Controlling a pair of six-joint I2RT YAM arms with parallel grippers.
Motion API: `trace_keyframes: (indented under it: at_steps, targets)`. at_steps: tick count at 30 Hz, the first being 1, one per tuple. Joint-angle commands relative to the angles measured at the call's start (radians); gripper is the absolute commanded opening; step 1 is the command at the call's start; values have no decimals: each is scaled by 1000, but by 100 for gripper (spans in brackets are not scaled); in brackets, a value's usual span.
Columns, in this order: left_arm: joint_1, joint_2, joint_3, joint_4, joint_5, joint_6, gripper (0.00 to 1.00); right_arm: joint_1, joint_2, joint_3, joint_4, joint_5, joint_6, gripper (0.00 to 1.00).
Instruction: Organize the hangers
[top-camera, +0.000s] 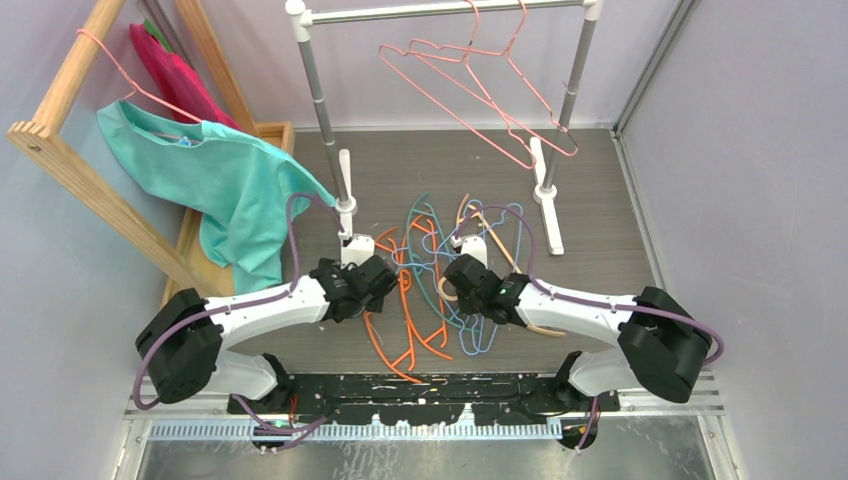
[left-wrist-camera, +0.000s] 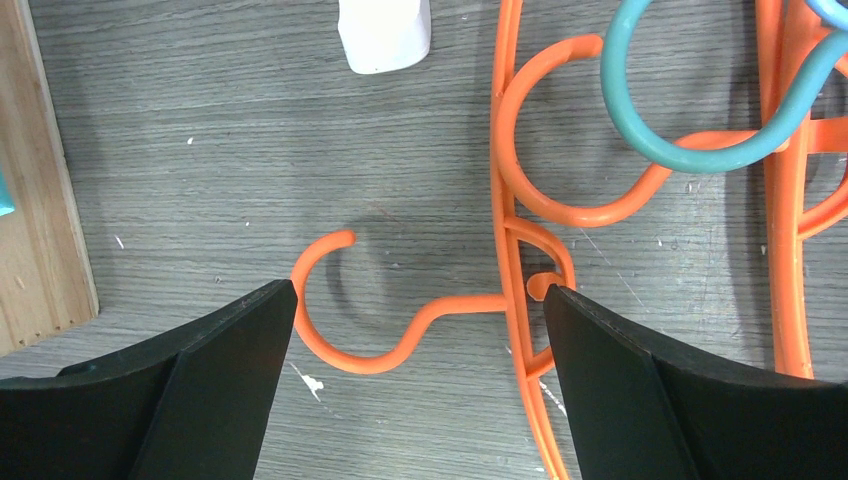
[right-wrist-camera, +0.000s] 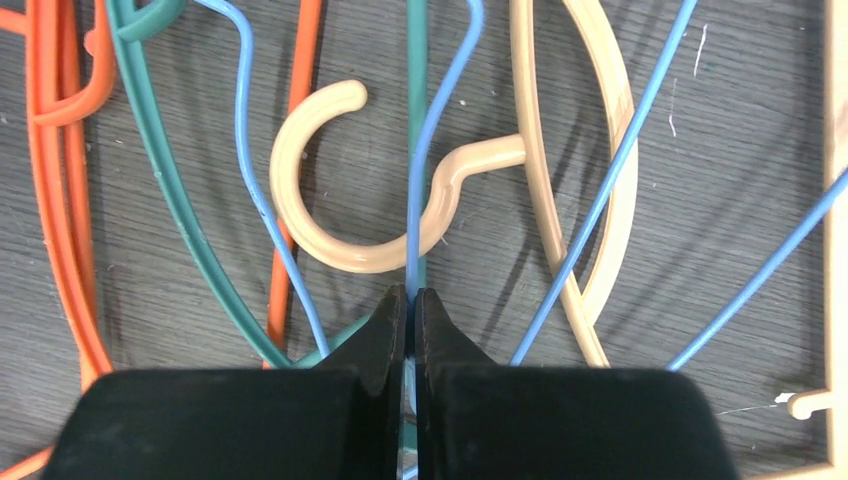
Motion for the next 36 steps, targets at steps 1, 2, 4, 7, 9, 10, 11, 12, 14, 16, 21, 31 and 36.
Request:
trace_keyframes:
  at_steps: [1,2,4,7,9,10,11,12,14,16,21,31,36]
  targets:
    - [0,-80,21,-47,-46,-1,98,1,-85,16,15,42,16,1]
    - [-1,-106,29,-58,-50,0,98,1,-104,26,6,40,16,1]
    - [0,-144,45,-80,-54,6,98,2,-148,53,-5,16,12,1]
    - [0,-202,59,-86,-46,26,98,1,-212,111,-8,-65,12,1]
    - [0,-234,61,-87,-41,34,98,2,-231,161,-6,-124,16,1]
    - [0,-247,59,-88,-40,36,98,2,-231,191,-3,-171,15,1]
    - [-1,-261,53,-88,-40,37,98,1,-228,218,2,-207,17,1]
    - [0,-274,48,-89,-41,37,98,2,-220,250,9,-241,22,1]
    - [0,-296,33,-88,-42,34,98,2,-204,306,37,-308,38,1]
    - [-1,-314,17,-87,-45,27,98,2,-173,370,61,-373,49,1]
    - [0,-334,-1,-98,-56,11,98,0,-81,543,123,-481,50,1]
    - [0,-360,-11,-103,-62,0,98,-64,94,850,237,-631,41,1]
    - [0,-378,-26,-105,-74,0,98,-97,112,916,276,-627,-2,1]
